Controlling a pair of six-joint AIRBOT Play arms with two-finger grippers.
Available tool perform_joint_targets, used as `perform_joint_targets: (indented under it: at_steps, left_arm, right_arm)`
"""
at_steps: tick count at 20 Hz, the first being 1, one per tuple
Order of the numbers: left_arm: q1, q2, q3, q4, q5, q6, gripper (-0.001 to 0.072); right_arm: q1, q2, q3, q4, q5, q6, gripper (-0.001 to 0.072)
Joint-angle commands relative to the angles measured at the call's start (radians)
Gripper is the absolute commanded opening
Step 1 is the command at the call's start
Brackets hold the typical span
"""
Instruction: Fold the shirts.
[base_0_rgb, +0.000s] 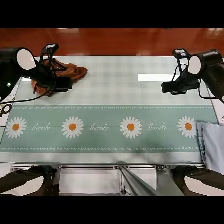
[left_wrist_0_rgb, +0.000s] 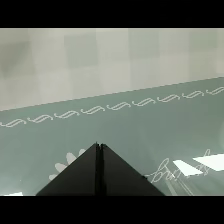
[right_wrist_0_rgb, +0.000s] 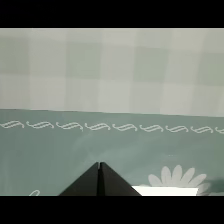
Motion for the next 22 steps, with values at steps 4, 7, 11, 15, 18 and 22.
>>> perform_joint_targets:
  at_steps: [4,7,11,15,18,22]
  left_arm:
    - [0.0,-0.001,0.0,0.0,0.0,0.0,0.0027]
    - [0.0,-0.001,0.0,0.0,0.0,0.0,0.0027]
    - [0.0,-0.001,0.0,0.0,0.0,0.0,0.0027]
    - [0.0,-0.001,0.0,0.001,0.071,0.007,0.0027]
    - [0.002,0.0,0.001,-0.002,0.118,0.027,0.0027]
    - [0.024,0.0,0.024,0.016,0.318,0.073,0.0028]
  right_arm:
    - [0.001,0.0,0.001,0.0,0.0,0.0,0.0027]
    - [0.001,0.0,0.001,0.0,0.0,0.0,0.0027]
    - [0.001,0.0,0.001,0.0,0.0,0.0,0.0027]
    - [0.001,0.0,0.001,-0.001,-0.026,0.0,0.0027]
    - [0.0,0.0,0.001,-0.017,-0.179,0.001,0.0027]
    - [0.0,0.0,0.001,-0.074,-0.268,0.019,0.0414]
